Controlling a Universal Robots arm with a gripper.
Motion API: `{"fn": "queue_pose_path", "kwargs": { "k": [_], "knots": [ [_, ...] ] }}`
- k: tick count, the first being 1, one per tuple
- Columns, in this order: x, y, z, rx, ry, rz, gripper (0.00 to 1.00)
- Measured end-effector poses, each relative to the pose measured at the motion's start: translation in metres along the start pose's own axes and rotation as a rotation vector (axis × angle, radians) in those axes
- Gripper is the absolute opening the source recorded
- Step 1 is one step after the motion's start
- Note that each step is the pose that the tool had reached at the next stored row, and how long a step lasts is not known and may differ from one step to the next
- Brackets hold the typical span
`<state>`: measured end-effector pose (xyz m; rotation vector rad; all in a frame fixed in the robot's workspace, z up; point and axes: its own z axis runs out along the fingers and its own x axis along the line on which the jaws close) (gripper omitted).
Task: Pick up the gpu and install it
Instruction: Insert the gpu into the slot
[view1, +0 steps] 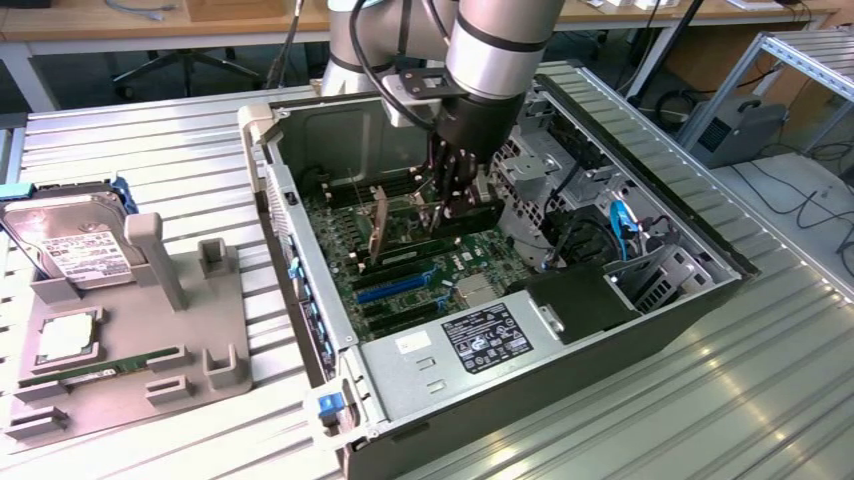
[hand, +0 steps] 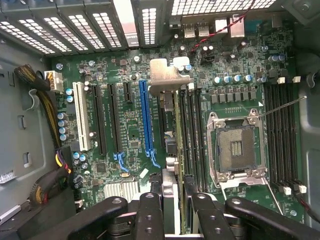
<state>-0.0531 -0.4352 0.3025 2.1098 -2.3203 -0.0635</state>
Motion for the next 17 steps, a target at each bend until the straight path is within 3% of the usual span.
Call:
{"fn": "queue_pose_path", "kwargs": {
  "k": [9,14,17],
  "knots": [
    [0.0,0.0002,0.0029,0.0,0.0,0.0,0.28],
    [0.001,0.0111,0.0044,0.0001,0.0,0.0,0.28],
    [0.002,0.0135,0.0046,0.0,0.0,0.0,0.28]
  ]
}}
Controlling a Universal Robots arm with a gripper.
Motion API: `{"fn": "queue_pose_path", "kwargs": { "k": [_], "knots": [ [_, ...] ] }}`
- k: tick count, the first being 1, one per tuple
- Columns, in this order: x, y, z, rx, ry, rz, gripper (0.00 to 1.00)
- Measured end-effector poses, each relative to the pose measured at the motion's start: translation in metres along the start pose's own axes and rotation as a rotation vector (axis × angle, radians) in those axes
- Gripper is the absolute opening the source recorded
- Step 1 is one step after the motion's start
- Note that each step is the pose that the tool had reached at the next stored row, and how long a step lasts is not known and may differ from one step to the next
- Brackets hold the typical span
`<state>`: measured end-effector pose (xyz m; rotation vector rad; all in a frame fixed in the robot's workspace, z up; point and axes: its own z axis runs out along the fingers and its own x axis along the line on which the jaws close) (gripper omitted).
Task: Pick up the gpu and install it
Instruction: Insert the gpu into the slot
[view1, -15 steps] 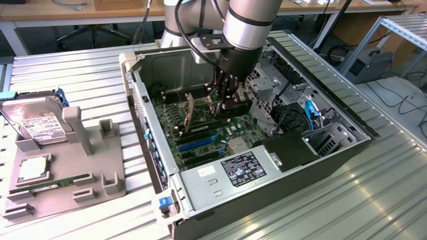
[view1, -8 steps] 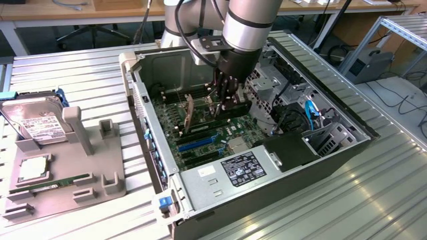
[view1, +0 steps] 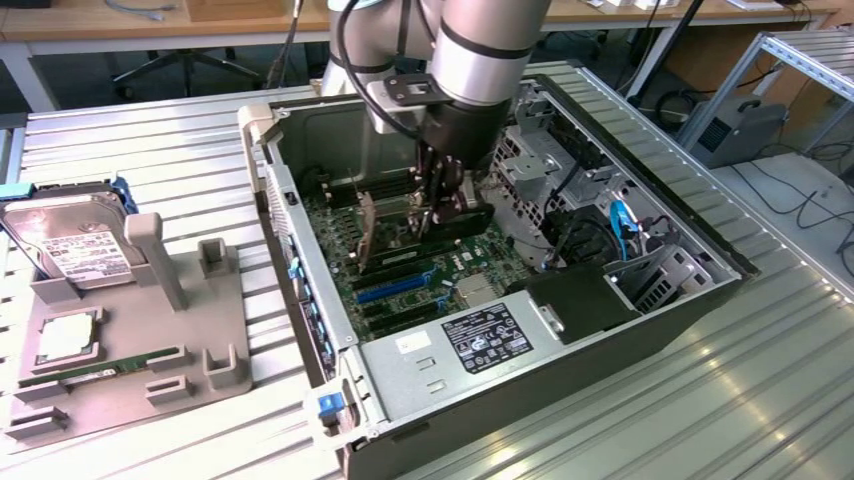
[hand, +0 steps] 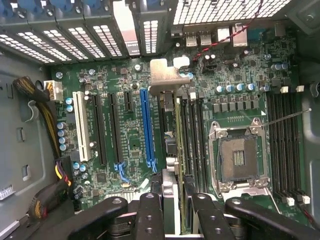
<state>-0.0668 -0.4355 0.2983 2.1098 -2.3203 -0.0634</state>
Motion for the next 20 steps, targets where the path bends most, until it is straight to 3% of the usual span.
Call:
{"fn": "queue_pose_path", "kwargs": {
  "k": [20],
  "knots": [
    [0.0009,0.0088,0.0021,0.0,0.0,0.0,0.28]
  ]
}}
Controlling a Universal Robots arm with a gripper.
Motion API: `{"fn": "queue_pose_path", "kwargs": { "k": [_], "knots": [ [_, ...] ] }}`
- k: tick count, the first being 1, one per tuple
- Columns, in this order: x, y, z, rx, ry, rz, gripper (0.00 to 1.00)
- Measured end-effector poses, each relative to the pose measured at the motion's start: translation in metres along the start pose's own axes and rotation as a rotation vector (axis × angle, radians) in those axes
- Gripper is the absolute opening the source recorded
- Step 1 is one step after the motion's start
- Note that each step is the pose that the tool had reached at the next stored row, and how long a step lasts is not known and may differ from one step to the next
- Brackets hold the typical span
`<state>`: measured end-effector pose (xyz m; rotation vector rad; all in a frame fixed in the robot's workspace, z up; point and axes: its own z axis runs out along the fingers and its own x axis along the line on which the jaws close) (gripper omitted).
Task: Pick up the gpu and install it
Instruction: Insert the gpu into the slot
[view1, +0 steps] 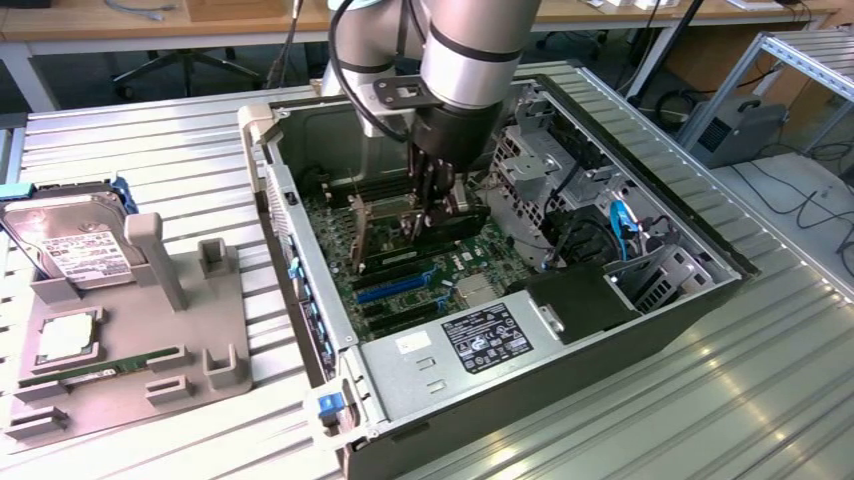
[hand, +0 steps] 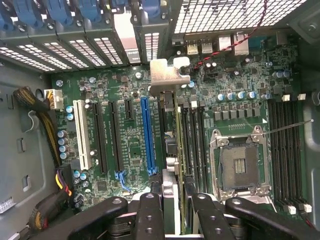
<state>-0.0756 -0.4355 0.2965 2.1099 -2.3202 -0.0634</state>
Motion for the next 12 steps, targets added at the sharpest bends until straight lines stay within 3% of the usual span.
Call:
{"fn": "queue_pose_path", "kwargs": {
  "k": [12],
  "knots": [
    [0.0003,0.0031,0.0013,0.0,-0.0001,0.0,0.28]
  ]
}}
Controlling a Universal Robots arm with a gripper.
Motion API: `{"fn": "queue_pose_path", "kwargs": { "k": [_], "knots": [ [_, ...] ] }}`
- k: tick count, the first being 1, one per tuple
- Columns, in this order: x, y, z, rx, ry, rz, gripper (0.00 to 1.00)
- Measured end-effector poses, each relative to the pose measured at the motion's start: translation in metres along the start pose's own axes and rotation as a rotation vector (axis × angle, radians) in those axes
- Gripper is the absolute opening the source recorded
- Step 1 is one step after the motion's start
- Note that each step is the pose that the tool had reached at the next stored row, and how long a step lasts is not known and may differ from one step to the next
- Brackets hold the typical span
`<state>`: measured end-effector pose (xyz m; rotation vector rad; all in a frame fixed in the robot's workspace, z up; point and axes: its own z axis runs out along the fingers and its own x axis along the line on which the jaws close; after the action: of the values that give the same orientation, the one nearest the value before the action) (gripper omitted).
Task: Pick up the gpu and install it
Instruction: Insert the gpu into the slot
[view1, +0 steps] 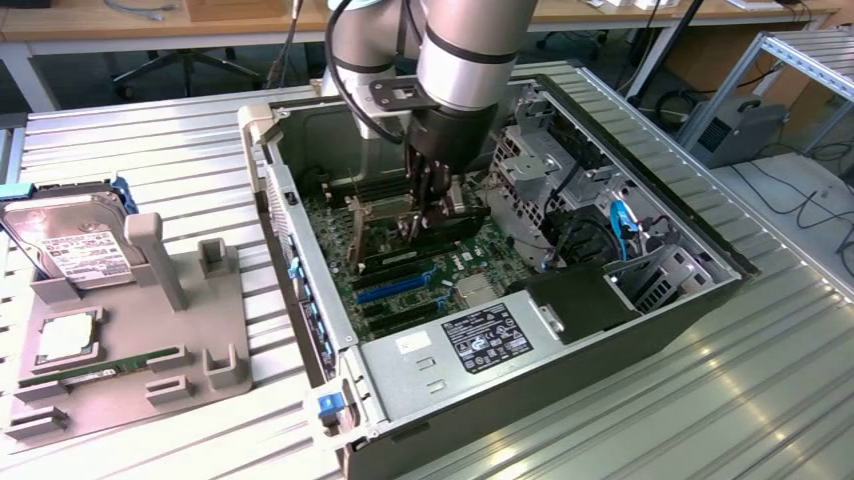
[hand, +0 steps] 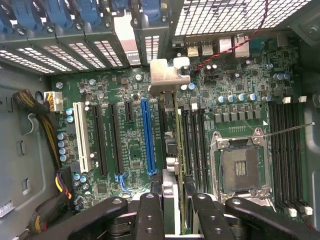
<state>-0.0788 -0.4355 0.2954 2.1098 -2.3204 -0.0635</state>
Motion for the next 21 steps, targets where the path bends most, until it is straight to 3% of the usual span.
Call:
{"fn": "queue_pose_path", "kwargs": {
  "k": [12,21],
  "knots": [
    [0.001,0.0054,0.0012,-0.0001,0.0001,0.0,0.28],
    [0.0075,0.0085,0.0017,-0.0001,0.0003,0.0,0.28]
  ]
}}
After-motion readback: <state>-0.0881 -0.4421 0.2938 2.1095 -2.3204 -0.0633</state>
